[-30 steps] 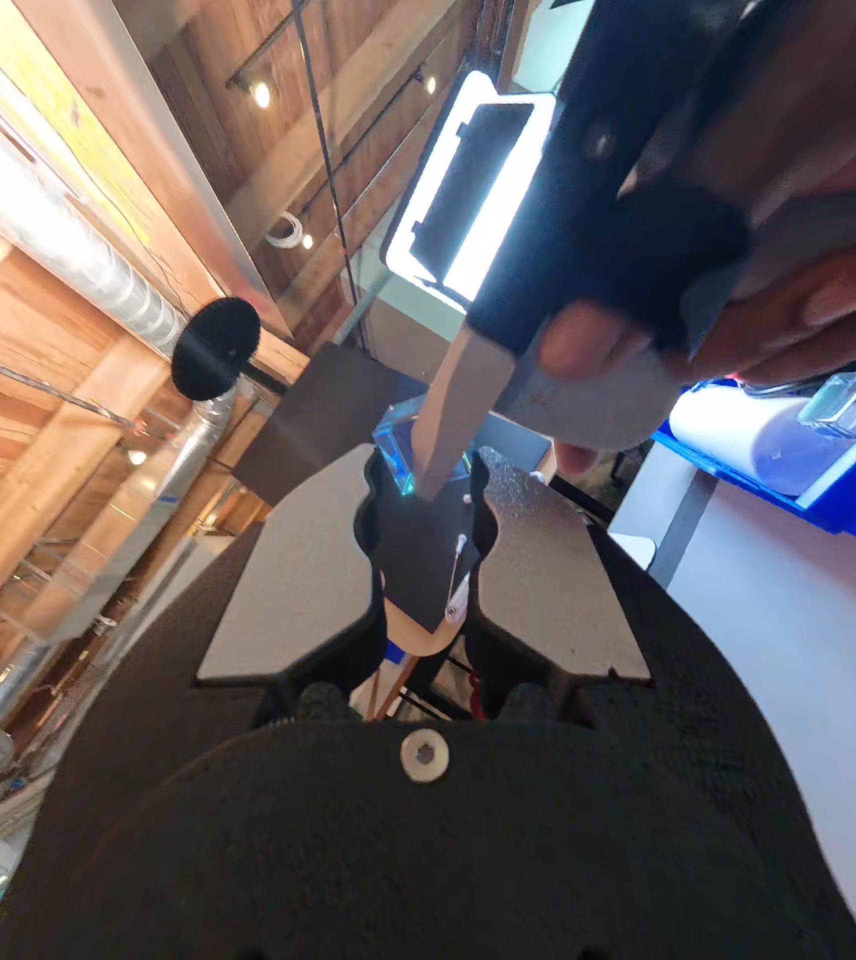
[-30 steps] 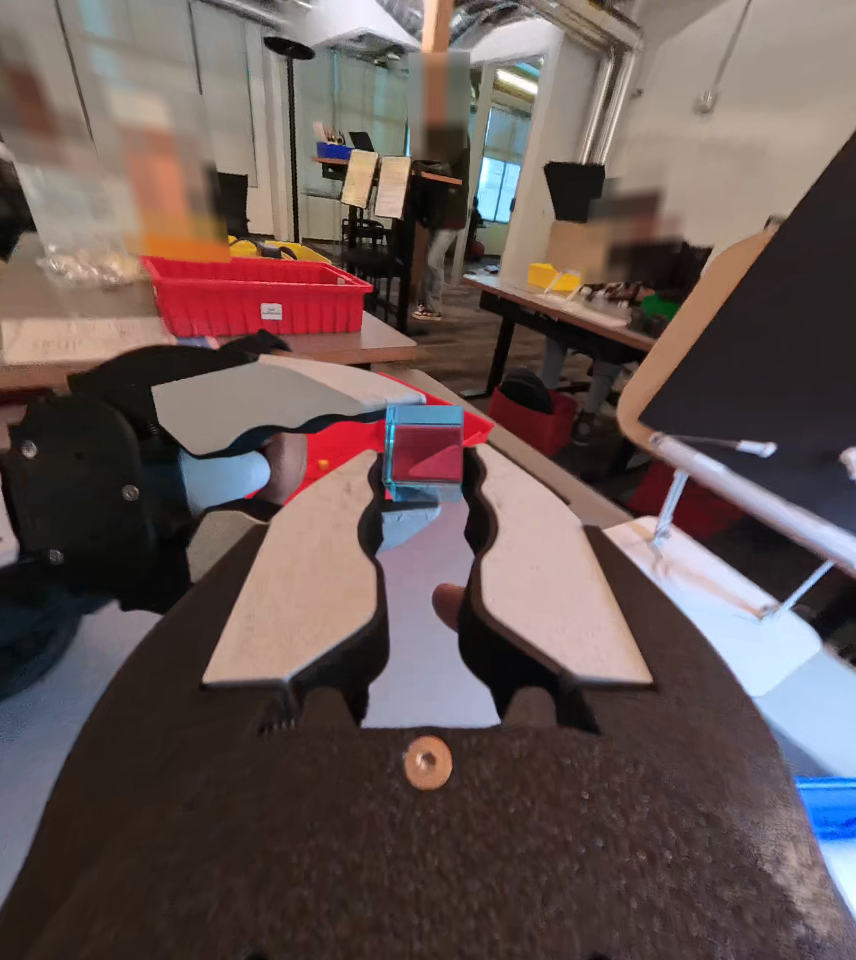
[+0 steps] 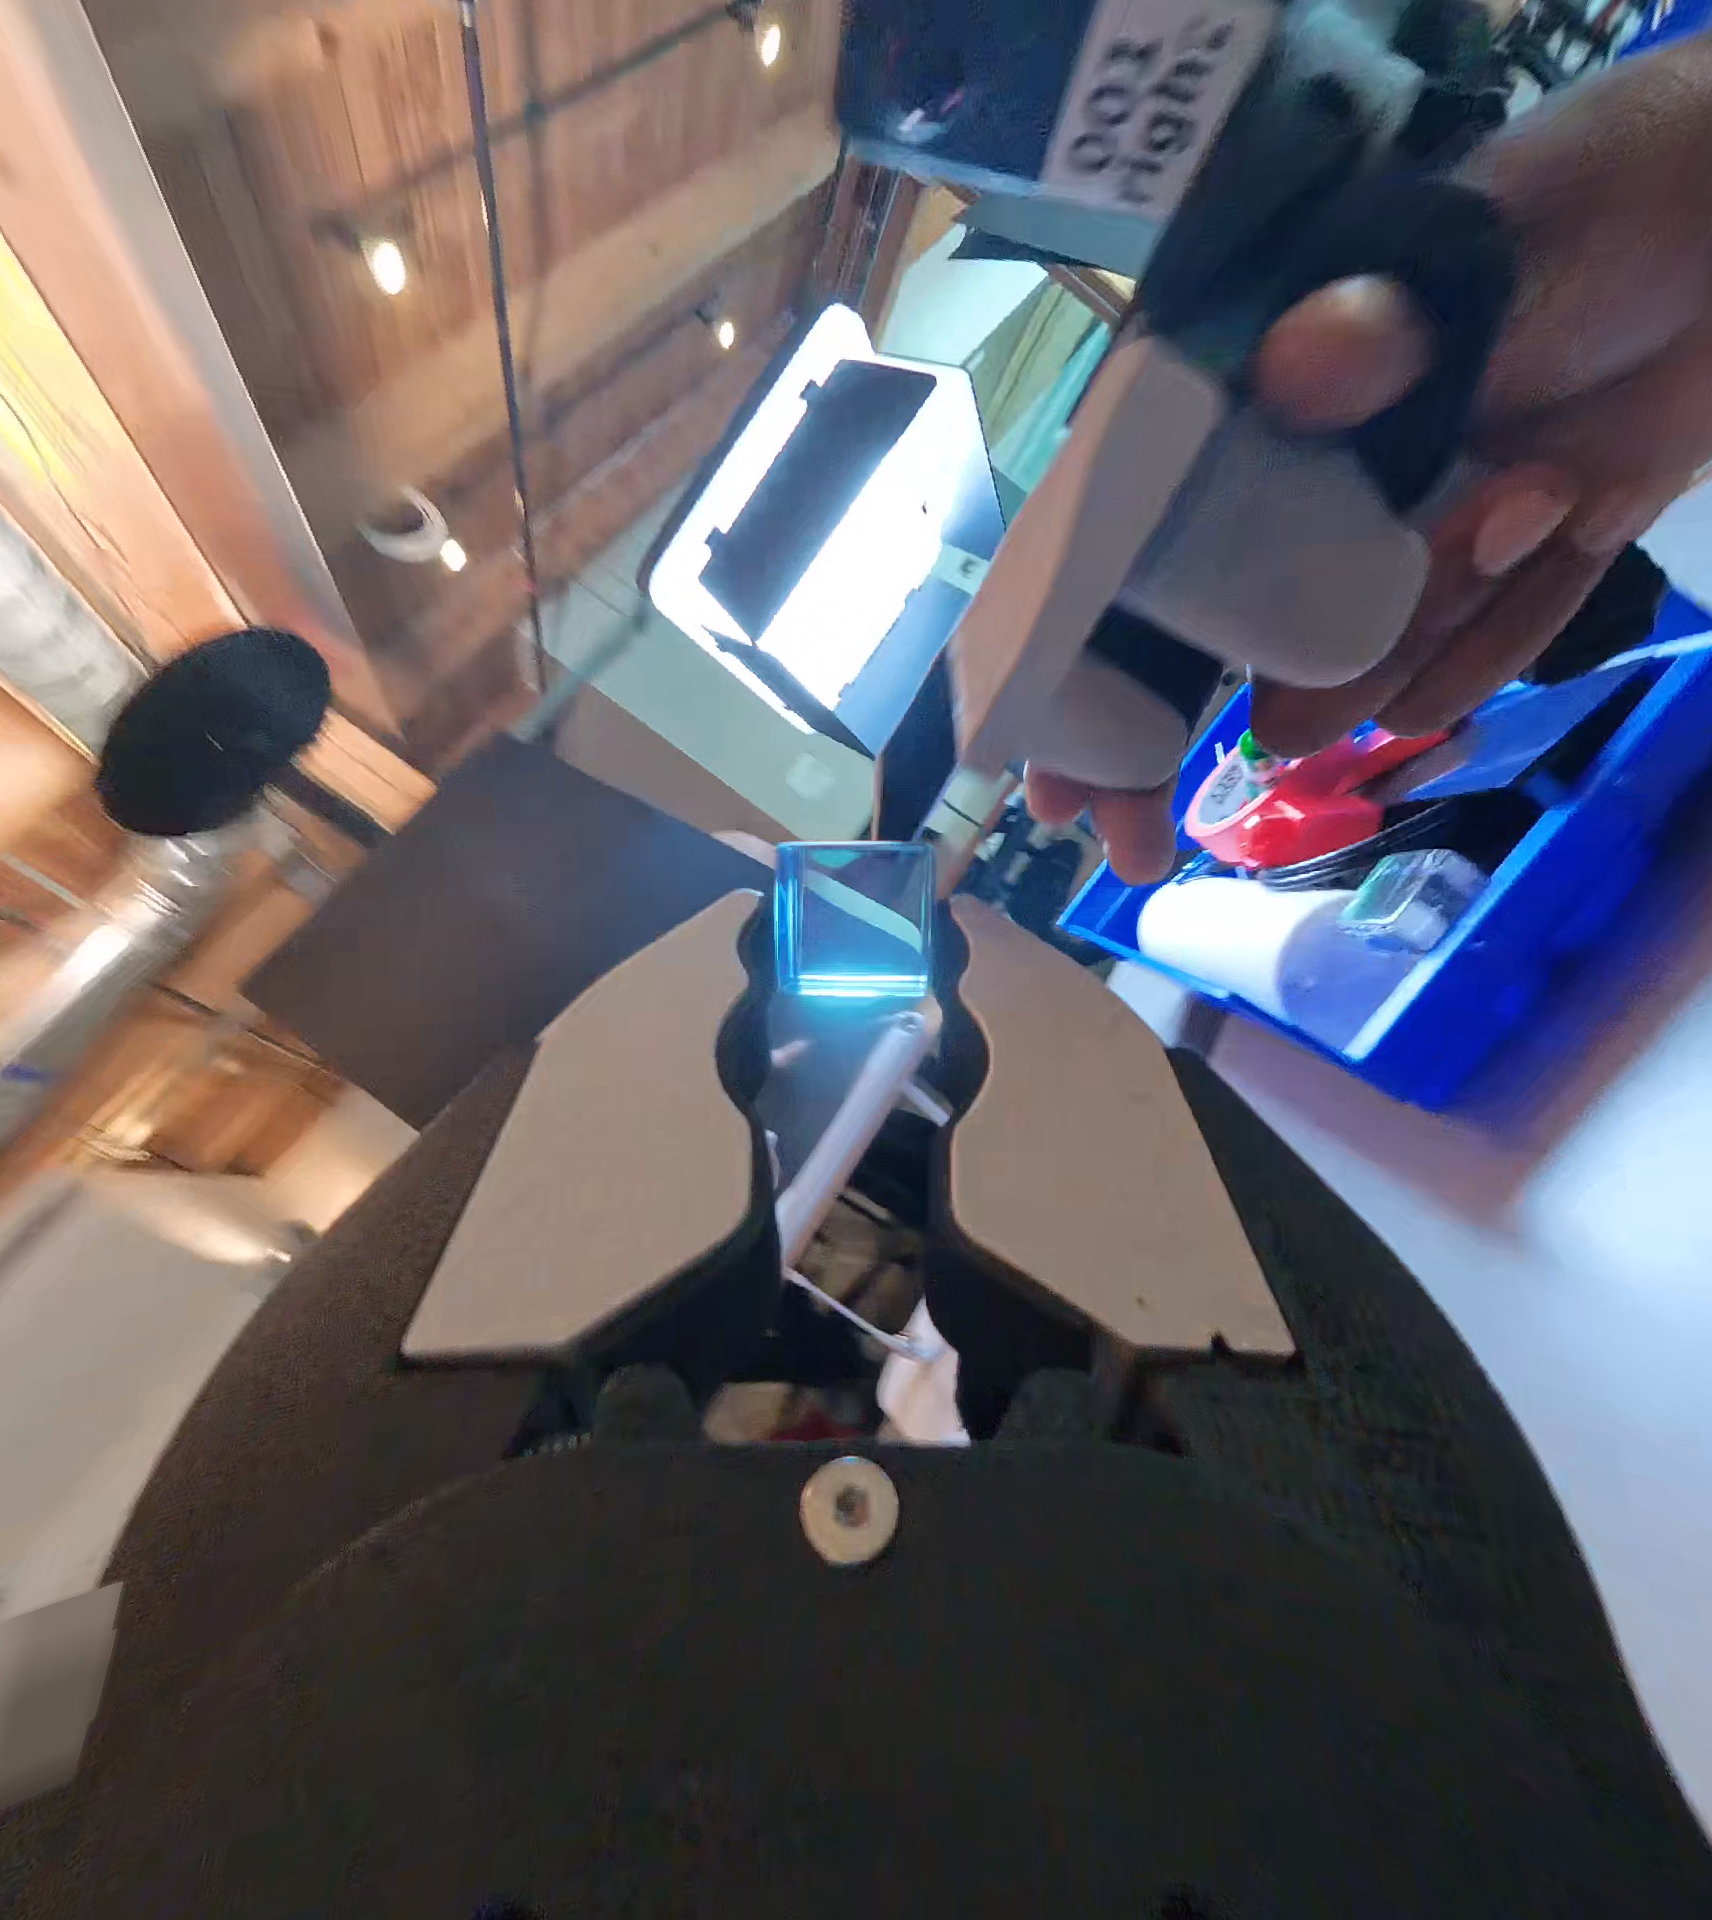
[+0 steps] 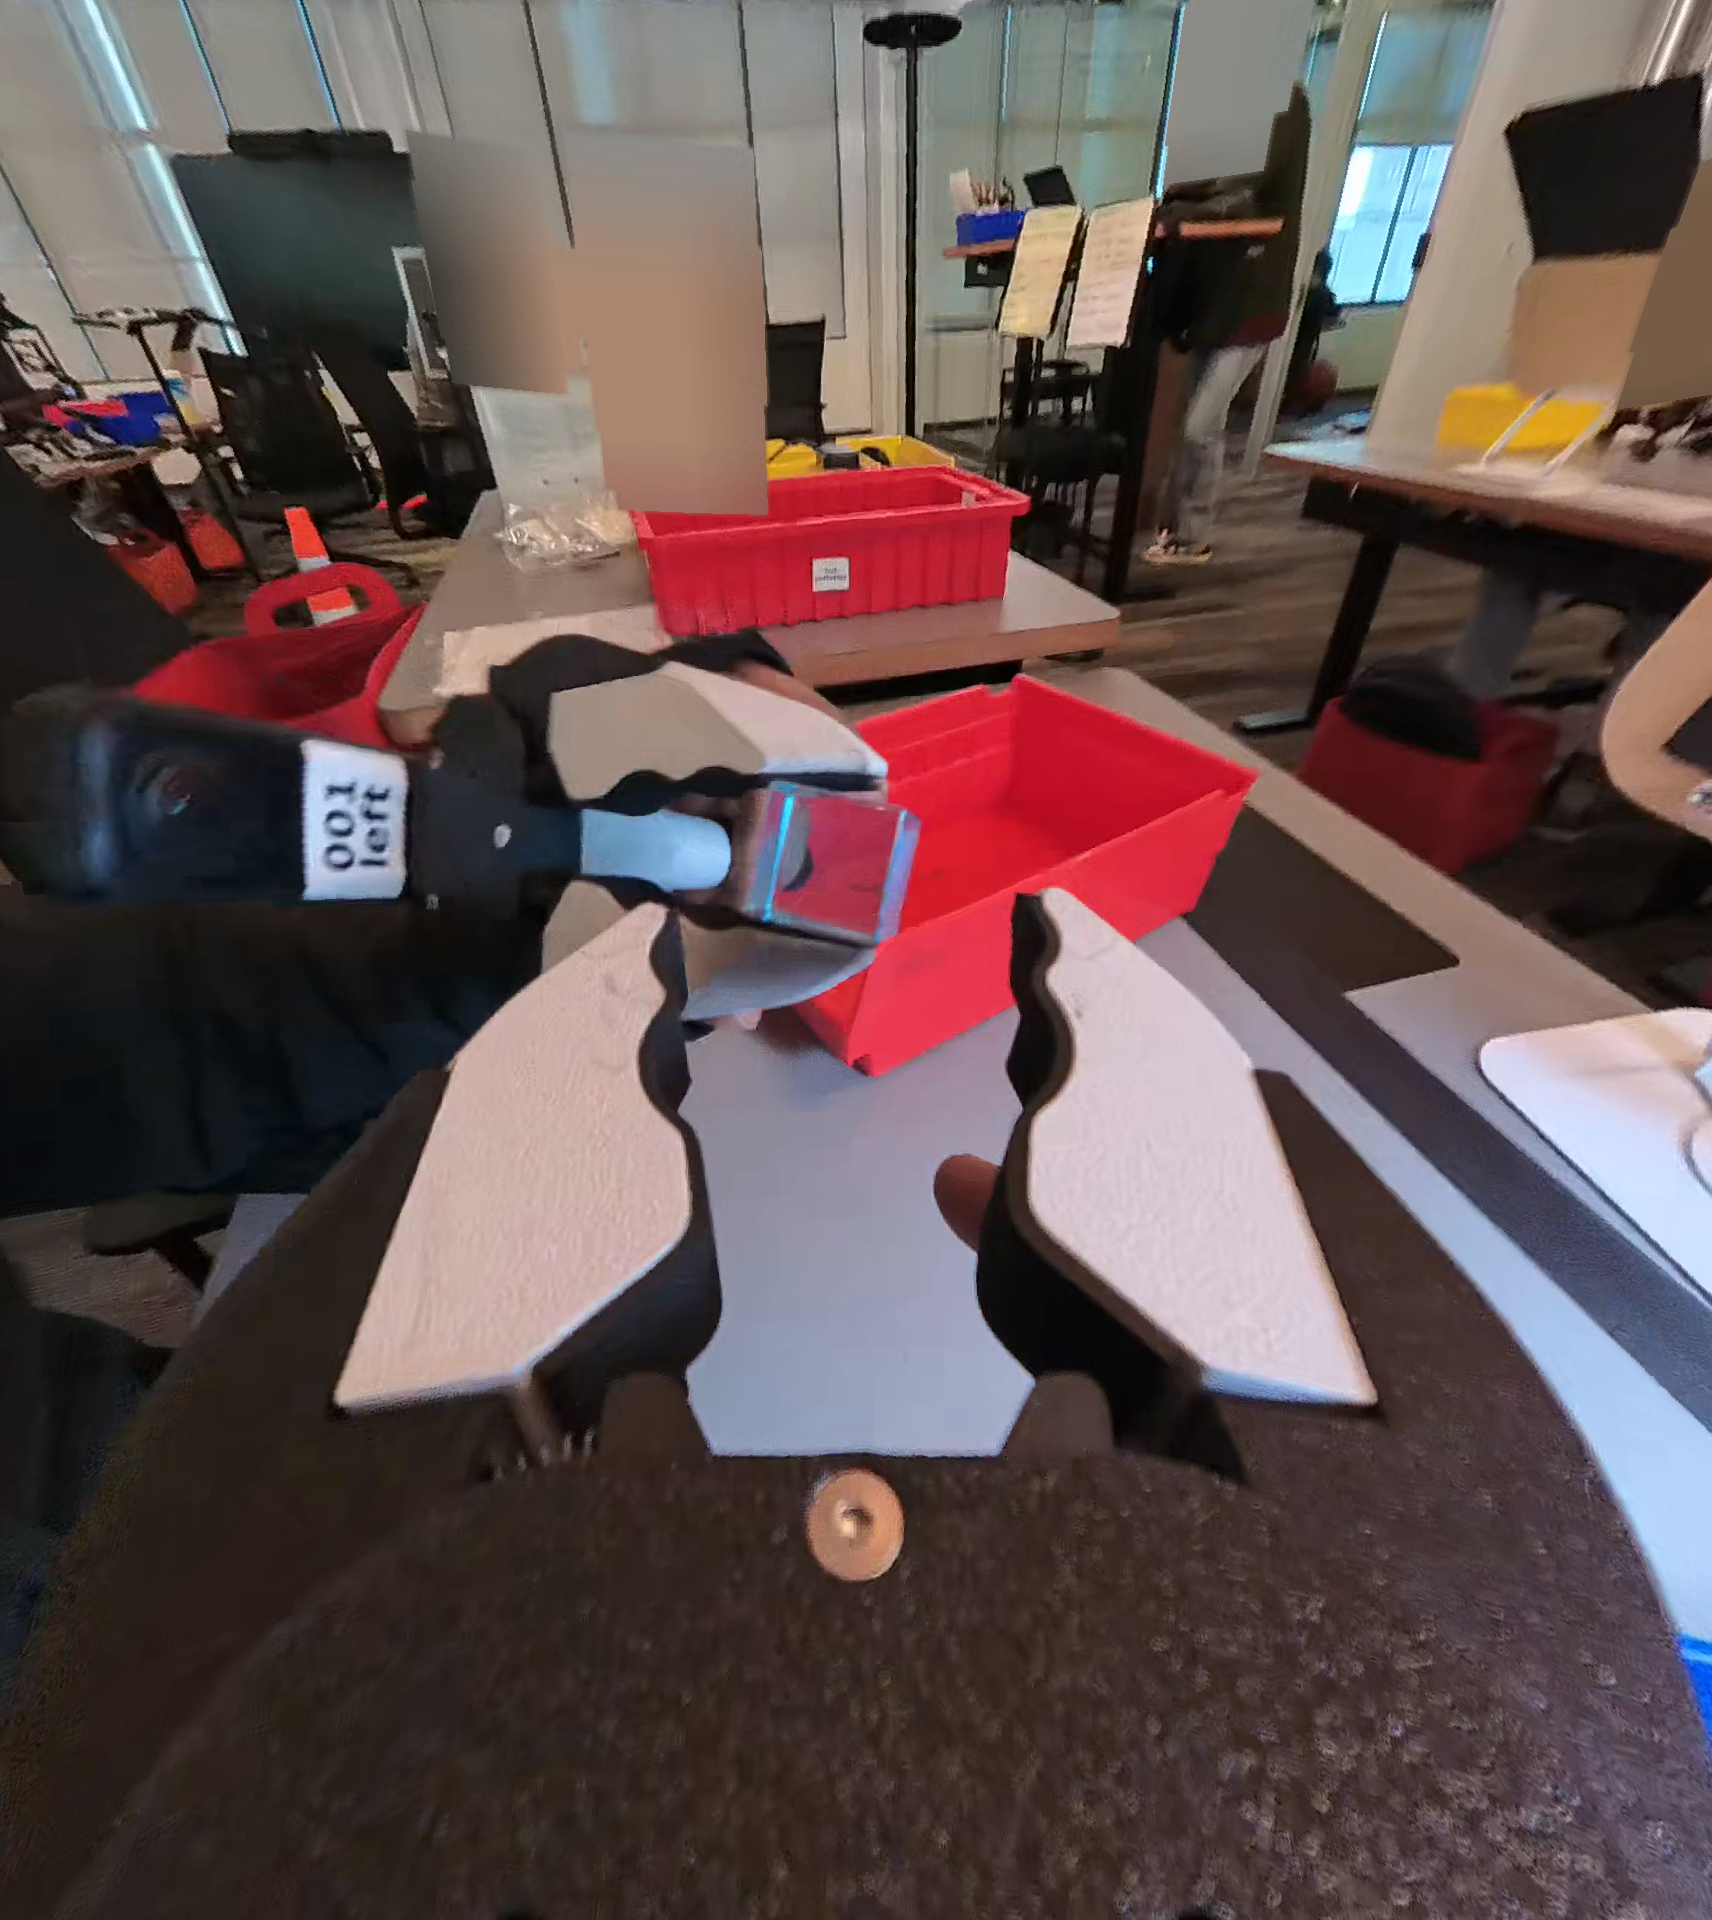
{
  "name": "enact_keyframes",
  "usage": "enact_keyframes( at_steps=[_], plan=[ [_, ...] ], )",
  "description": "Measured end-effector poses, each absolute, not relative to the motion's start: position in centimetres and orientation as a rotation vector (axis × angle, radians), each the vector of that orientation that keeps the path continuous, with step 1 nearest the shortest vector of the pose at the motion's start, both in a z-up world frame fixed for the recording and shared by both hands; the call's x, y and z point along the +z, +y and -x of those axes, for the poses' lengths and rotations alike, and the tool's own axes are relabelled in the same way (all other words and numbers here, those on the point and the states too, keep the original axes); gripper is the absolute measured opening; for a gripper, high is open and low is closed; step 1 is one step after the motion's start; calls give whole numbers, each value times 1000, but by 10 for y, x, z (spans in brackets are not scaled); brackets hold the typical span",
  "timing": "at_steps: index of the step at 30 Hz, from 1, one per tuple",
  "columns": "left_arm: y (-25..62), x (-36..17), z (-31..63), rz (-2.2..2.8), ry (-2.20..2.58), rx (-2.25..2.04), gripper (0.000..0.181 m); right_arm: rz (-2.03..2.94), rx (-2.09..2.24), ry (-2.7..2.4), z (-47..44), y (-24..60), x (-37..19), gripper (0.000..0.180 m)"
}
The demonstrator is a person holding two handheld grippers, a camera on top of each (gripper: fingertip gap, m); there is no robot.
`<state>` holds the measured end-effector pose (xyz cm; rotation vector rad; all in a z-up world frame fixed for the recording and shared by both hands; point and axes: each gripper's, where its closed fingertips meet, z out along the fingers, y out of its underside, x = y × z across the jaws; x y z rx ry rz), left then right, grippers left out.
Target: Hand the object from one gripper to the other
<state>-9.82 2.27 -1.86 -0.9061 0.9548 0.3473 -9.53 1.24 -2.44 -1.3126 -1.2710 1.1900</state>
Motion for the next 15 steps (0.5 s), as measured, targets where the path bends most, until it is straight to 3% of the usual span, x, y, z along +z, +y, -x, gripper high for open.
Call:
enact_keyframes(
  at_steps=[2, 4, 7, 15],
  plan=[
    [20, -24, 91, 835, 1004, 457, 28, 1309, 1199, -1317, 101, 5, -32, 57],
    [19, -28, 86, 801, 1031, 522, 29, 1310, 1152, -1328, 104, 5, -36, 32],
    [21, -30, 86, 833, 1036, 451, 28, 1222, 942, -1358, 101, 11, -35, 30],
    [22, -22, 95, 1284, 754, -763, 46, 755, 177, -1314, 76, 28, -4, 29]
  ],
)
